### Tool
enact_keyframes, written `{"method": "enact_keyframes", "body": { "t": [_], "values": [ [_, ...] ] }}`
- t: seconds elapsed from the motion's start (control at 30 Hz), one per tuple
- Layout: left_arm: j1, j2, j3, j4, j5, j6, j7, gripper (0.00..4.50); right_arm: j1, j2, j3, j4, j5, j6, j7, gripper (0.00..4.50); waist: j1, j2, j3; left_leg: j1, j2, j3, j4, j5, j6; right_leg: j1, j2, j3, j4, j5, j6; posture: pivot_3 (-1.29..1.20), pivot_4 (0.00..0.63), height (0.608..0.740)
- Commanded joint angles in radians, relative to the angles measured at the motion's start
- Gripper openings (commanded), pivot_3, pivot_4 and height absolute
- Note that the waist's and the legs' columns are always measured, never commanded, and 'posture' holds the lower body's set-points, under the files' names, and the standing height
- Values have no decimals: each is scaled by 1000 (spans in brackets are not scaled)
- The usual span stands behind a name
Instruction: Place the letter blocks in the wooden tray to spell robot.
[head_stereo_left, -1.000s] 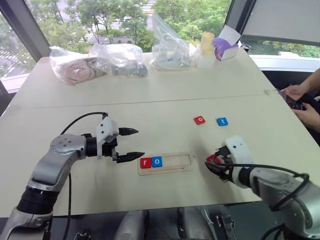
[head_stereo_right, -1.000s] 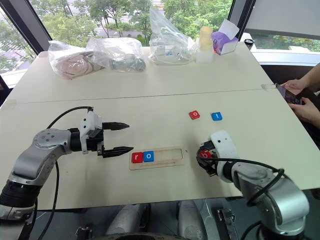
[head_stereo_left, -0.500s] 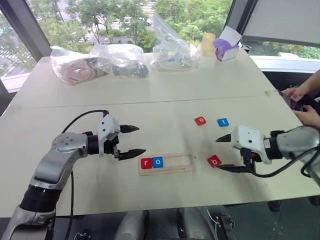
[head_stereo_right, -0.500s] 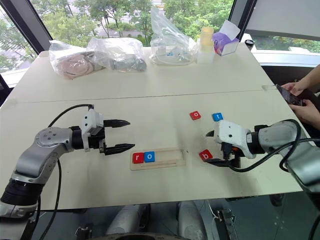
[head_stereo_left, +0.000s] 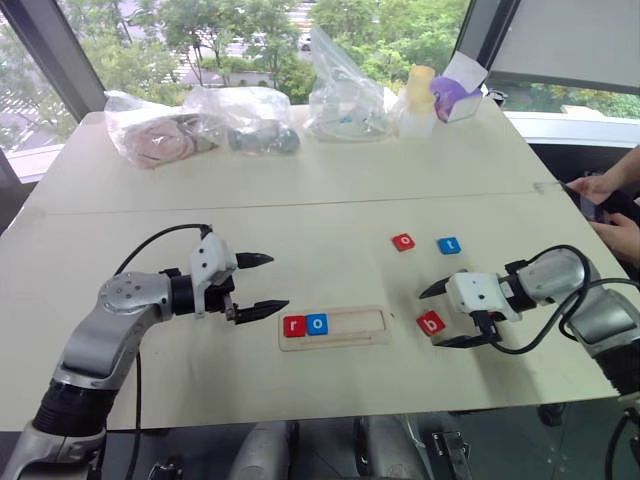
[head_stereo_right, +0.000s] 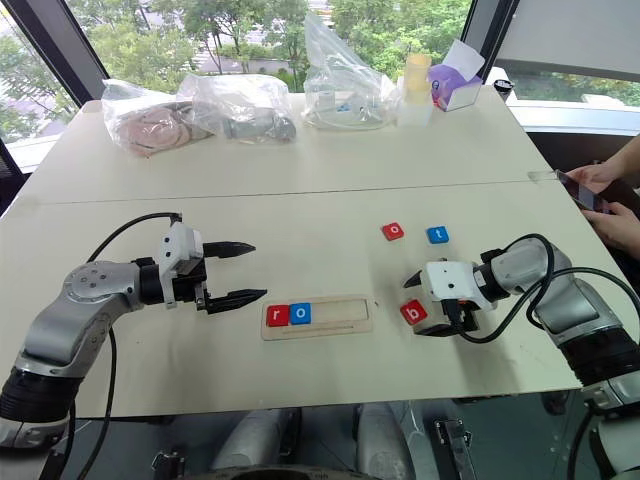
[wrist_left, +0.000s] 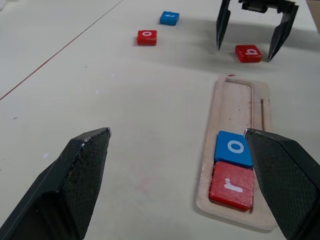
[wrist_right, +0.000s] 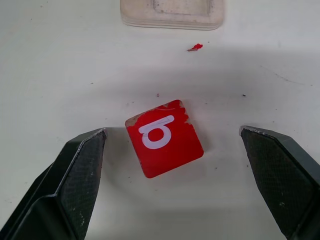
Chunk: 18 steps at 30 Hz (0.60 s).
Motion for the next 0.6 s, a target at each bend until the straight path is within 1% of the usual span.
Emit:
{"method": "enact_keyframes", "body": {
  "t": [0.03,0.07,0.17,0.2,0.33,0.37,0.43,0.53,0.6],
  "values": [
    [-1,10,27,-36,-16,-1,8,4500,-15,16,-2,38,-24,-21,2,4400,-1,0,0,0,0,0,0,0,0,0,0,0,0,0,0,0,150,740],
    [-1,11,27,-37,-15,-1,8,4500,-17,18,-1,45,-27,-25,3,4400,-1,0,0,0,0,0,0,0,0,0,0,0,0,0,0,0,150,740],
    [-1,12,29,-36,-16,-1,8,4500,-23,27,-1,62,-30,-36,8,3614,0,0,0,1,0,0,0,0,0,0,0,0,1,0,0,0,150,740],
    [0,13,30,-36,-17,-1,8,4500,-24,31,-3,64,-27,-35,10,3186,-1,0,0,1,0,0,1,0,0,1,0,0,1,0,0,0,150,740],
    [3,15,35,-33,-17,0,10,4500,-8,46,-22,13,6,4,6,1224,-2,0,0,2,0,0,1,0,0,1,0,1,2,0,-1,0,150,740],
    [4,16,36,-33,-17,1,9,4500,-1,47,-29,-8,14,19,1,1147,-1,0,0,2,0,0,1,0,0,1,0,1,3,0,-1,0,150,740],
    [7,17,38,-34,-19,2,8,4500,11,48,-48,-62,24,68,-27,1147,0,0,0,2,0,0,1,0,-1,1,0,1,3,0,-1,0,150,740],
    [22,35,38,-49,-32,7,-17,4500,2,47,-94,-255,85,297,-94,1147,-1,0,0,1,0,0,0,0,-1,-1,0,1,3,0,-1,0,150,740],
    [32,46,38,-59,-43,7,-33,4500,-3,52,-108,-348,113,395,-126,1147,0,1,0,-1,0,0,0,0,-1,-4,-1,2,4,0,-1,0,150,740]
  ]
}}
